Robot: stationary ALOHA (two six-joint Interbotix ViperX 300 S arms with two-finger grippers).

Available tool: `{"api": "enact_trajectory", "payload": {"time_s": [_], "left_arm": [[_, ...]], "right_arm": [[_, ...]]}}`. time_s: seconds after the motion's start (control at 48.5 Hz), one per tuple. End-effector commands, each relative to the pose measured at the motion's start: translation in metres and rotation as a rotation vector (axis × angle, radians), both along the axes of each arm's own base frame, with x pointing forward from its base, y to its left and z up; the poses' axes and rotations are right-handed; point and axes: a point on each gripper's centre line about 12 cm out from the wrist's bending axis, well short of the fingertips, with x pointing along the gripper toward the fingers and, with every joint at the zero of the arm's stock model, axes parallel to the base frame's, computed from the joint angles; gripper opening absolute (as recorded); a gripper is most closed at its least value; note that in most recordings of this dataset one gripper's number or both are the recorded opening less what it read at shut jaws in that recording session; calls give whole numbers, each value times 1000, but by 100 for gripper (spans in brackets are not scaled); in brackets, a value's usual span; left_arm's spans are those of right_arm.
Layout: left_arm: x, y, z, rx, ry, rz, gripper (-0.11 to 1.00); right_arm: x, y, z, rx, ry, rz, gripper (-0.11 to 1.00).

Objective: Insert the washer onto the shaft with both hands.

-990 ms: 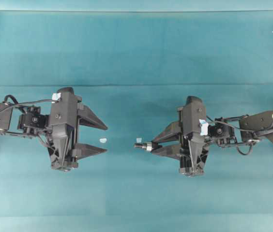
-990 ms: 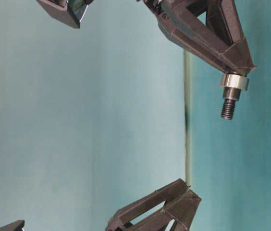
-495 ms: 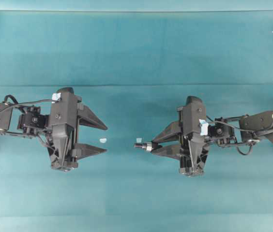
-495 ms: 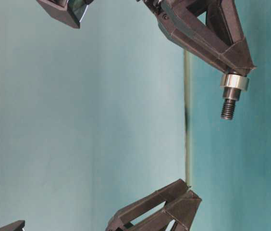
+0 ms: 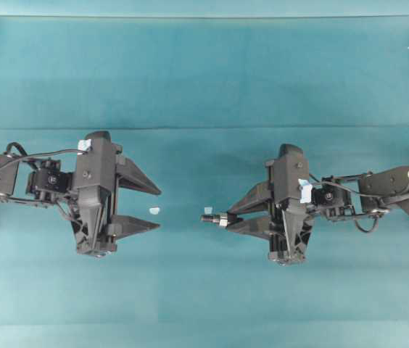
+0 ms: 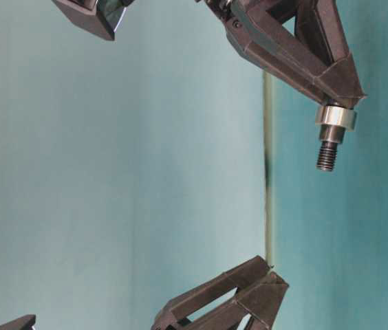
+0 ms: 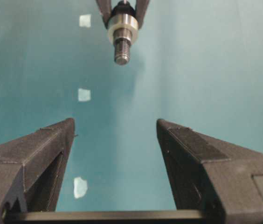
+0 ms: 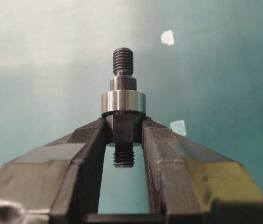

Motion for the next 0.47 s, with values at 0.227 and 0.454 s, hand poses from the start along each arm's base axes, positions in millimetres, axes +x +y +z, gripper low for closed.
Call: {"api": "enact_trajectory", "payload": {"time_s": [0.227,0.454], "left_arm": [[2,0,7,-2,-24,0,76],[2,0,7,-2,-24,0,76]], "right_arm": [[5,1,8,0,-32,4,0],[5,1,8,0,-32,3,0]]}}
